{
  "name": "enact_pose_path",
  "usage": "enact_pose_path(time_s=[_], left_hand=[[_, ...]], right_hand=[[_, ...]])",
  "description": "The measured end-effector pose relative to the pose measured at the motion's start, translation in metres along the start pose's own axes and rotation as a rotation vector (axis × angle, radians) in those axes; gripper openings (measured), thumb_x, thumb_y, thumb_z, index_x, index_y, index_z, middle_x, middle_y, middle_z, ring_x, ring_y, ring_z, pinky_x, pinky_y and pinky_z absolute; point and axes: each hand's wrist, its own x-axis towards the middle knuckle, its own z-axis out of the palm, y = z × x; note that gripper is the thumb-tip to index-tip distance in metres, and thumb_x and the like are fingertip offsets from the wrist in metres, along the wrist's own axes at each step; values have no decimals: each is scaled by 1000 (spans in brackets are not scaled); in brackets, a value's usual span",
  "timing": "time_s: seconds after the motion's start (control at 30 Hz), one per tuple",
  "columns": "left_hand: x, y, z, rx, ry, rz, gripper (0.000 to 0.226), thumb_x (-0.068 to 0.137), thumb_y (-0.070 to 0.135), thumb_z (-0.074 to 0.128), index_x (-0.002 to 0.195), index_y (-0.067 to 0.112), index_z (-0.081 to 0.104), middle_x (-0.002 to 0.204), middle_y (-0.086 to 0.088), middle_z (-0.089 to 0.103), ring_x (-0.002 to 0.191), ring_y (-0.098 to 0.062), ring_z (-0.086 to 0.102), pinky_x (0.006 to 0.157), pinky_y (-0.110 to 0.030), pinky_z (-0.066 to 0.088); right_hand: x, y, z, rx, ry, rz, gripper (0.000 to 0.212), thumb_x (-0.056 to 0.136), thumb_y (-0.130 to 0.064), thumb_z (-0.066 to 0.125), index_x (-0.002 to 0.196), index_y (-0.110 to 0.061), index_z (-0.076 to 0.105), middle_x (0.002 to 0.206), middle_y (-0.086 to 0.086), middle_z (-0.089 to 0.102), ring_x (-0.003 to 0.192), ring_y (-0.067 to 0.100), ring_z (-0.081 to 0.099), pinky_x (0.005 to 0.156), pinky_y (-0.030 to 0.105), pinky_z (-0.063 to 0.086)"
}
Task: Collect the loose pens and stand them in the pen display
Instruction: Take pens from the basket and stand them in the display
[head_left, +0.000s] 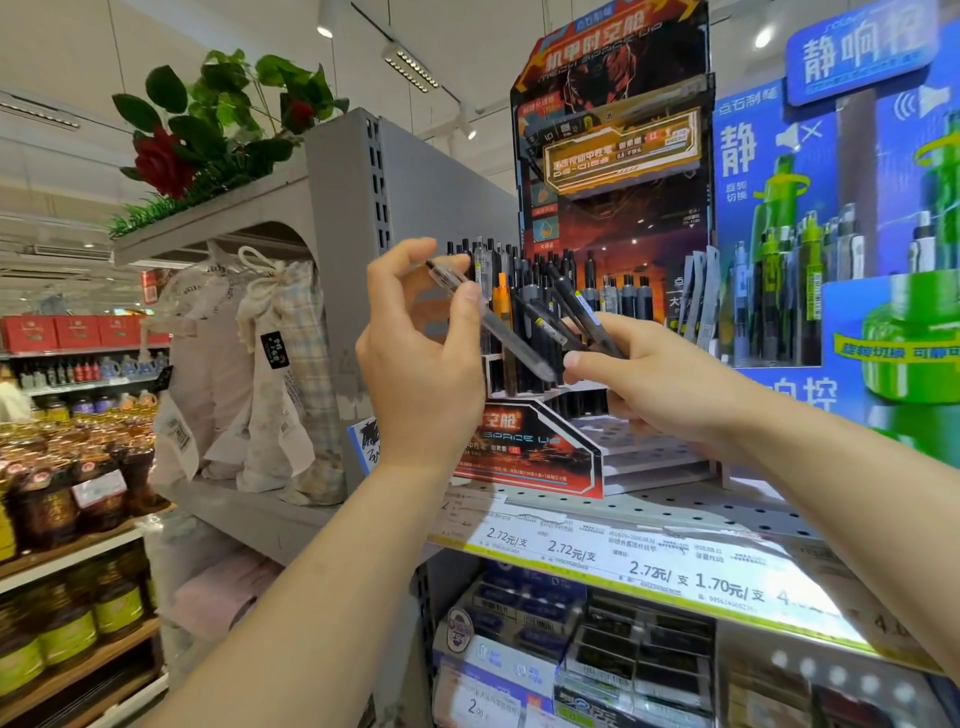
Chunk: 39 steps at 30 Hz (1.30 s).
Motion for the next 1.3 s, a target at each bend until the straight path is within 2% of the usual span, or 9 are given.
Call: enact_pose_path(time_s=[0.17,0.4,0.53,0.67,0.83,0.93,1.07,1.17,1.3], left_hand=[[9,-8,-6,97,-79,-42,32,94,20,64,119,31,47,108,15,71,88,-8,71,77,-24,56],[32,-4,4,242,-310,-67,21,95,28,64,115,33,59,88,14,70,72,-1,69,65,-14,51],[38,0,16,498,-593,-47,35,94,32,56,129,35,58,80,14,63,76,-6,62,69,-26,49],[36,-2,15,594,-679,-69,45,92,32,54,137,36,49,75,11,61,73,-15,63,72,-38,56],[32,1,15,385,-594,-239,45,92,33,55,137,41,54,75,9,64,65,-6,61,61,-17,48],[32,10,20,124,-509,-376,39,92,37,58,131,41,59,86,7,69,64,-5,65,63,-29,53],[23,21,29,155,-455,-255,38,93,35,64,130,39,59,85,11,68,75,-12,68,70,-41,59],[16,20,35,70,-370,-314,52,92,26,68,140,39,51,82,16,64,78,-9,69,74,-43,61],[8,22,45,-135,-177,-334,56,94,16,66,142,36,45,86,5,61,71,-10,71,67,-35,63]], right_hand=[[4,-1,-3,91,149,52,12,105,-30,52,104,-23,62,89,-2,64,48,9,40,47,25,35],[8,-2,-4,261,231,102,18,105,-22,48,108,-6,55,92,10,42,52,13,30,44,25,28],[9,-4,-4,446,244,93,17,105,-12,47,95,-21,58,86,6,43,53,12,34,41,22,31],[9,-4,-5,488,221,104,20,103,-7,48,93,-21,58,86,5,41,51,10,42,41,21,36],[6,-9,-5,400,198,114,21,104,-10,50,100,-23,65,83,3,46,55,10,46,45,23,42],[0,-12,-4,413,72,115,18,105,-15,51,110,-25,65,86,3,55,52,10,47,44,24,39],[-5,-15,-5,393,-45,108,15,106,-25,51,116,-26,62,78,0,59,48,10,38,41,22,28],[-6,-17,-10,295,-22,91,12,106,-29,52,103,-30,63,78,-1,59,45,8,35,40,22,25],[-3,-18,-17,152,121,52,19,105,-39,51,115,-33,66,88,-1,62,43,7,37,39,22,28]])
